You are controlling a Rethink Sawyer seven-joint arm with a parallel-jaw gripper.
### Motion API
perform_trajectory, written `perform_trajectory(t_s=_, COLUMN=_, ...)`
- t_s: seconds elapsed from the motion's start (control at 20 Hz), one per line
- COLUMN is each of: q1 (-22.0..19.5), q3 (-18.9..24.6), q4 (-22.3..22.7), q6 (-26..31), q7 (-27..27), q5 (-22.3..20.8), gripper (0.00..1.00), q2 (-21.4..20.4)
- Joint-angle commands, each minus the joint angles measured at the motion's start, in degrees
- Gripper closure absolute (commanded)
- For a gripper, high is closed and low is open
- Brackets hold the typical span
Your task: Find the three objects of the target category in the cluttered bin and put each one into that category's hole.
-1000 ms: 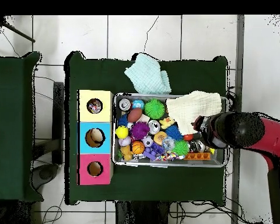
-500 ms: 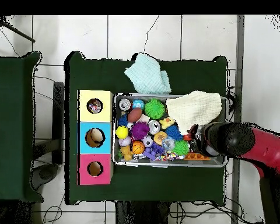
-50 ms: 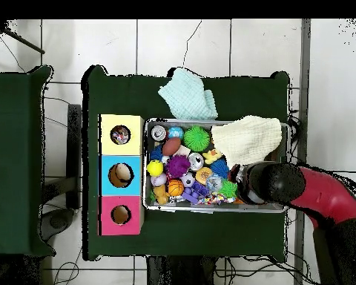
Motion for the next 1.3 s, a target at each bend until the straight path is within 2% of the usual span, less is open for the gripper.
perform_trajectory(t_s=0.05, q1=4.7, q3=-3.9, q4=6.5, q6=-5.8, q7=13.8, q5=3.7, gripper=0.0, q2=-1.2)
perform_trajectory(t_s=0.4, q1=9.3, q3=-7.2, q4=6.6, q6=-9.4, q7=15.5, q5=5.9, gripper=0.0, q2=0.9)
perform_trajectory(t_s=0.55, q1=9.8, q3=-8.0, q4=4.9, q6=-10.3, q7=14.0, q5=6.4, gripper=0.0, q2=2.6)
perform_trajectory(t_s=0.85, q1=7.9, q3=-7.8, q4=0.5, q6=-9.9, q7=8.2, q5=7.2, gripper=0.0, q2=6.7)
perform_trajectory(t_s=1.1, q1=6.1, q3=-6.8, q4=-3.3, q6=-7.9, q7=4.2, q5=7.0, gripper=0.0, q2=8.5)
perform_trajectory(t_s=1.3, q1=4.2, q3=-5.7, q4=-4.6, q6=-7.4, q7=1.7, q5=6.4, gripper=0.0, q2=9.6)
